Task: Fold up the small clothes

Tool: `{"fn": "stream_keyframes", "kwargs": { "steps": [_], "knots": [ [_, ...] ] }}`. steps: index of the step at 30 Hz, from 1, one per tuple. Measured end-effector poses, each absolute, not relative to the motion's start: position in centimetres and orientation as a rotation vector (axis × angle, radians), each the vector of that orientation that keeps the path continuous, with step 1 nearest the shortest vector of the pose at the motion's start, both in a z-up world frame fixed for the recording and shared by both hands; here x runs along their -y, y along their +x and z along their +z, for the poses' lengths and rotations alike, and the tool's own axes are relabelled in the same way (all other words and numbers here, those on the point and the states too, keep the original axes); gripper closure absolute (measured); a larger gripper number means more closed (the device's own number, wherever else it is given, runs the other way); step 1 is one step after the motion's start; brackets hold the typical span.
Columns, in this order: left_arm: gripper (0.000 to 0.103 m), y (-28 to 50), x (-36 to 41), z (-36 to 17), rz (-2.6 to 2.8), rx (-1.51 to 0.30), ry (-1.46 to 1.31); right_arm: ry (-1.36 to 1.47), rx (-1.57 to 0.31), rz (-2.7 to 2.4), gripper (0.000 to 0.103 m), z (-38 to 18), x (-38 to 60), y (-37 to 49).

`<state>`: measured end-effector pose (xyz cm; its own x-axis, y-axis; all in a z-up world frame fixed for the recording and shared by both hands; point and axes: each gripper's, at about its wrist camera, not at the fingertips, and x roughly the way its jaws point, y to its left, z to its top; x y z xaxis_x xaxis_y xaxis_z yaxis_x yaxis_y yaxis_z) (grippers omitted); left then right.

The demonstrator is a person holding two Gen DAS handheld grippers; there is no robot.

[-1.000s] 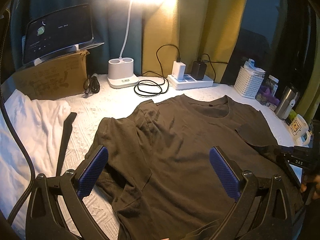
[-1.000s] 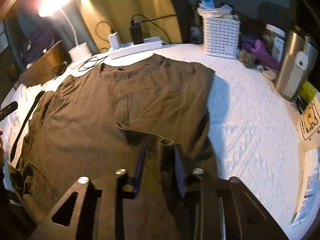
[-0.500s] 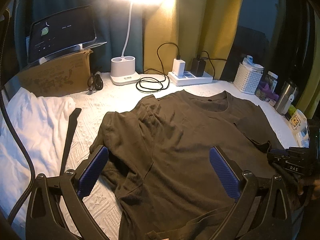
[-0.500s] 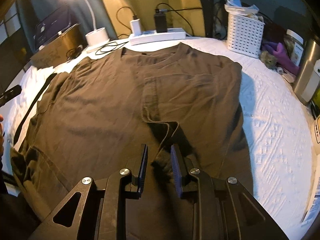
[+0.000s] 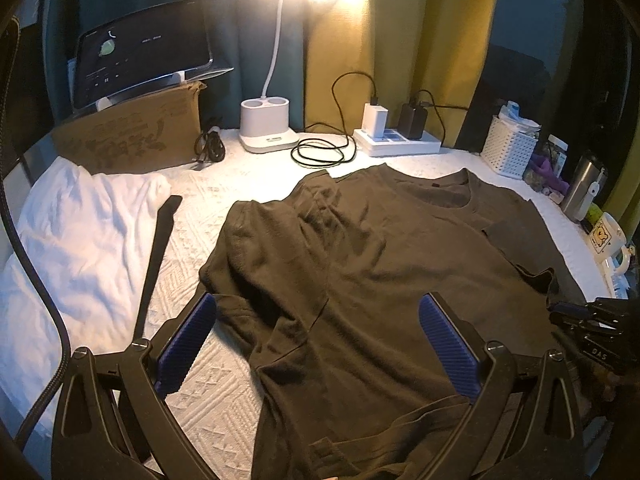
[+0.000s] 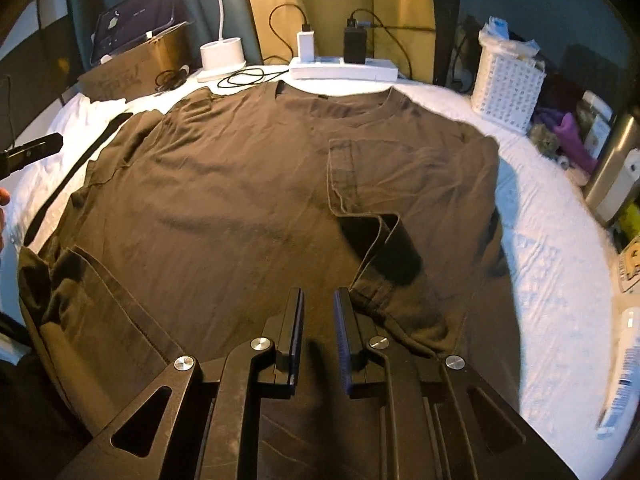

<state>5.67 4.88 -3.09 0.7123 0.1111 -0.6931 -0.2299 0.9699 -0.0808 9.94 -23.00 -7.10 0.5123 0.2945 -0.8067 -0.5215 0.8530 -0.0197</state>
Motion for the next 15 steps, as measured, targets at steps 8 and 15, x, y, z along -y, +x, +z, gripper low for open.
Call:
{"fn": "stream_keyframes", "kwargs": {
  "steps": [8,15],
  "knots": [
    [0.003,6.2,-6.0,-3.1,0.212,-0.762,-0.169,-0.32,-0.879,0.432,0.087,-5.8,22.5,9.9],
    [0.003,7.4,-7.8,-3.3,0.233,-0.772,-0.172,-0.292,-0.863,0.4,0.012,-5.2,22.5,11.6]
  ]
}}
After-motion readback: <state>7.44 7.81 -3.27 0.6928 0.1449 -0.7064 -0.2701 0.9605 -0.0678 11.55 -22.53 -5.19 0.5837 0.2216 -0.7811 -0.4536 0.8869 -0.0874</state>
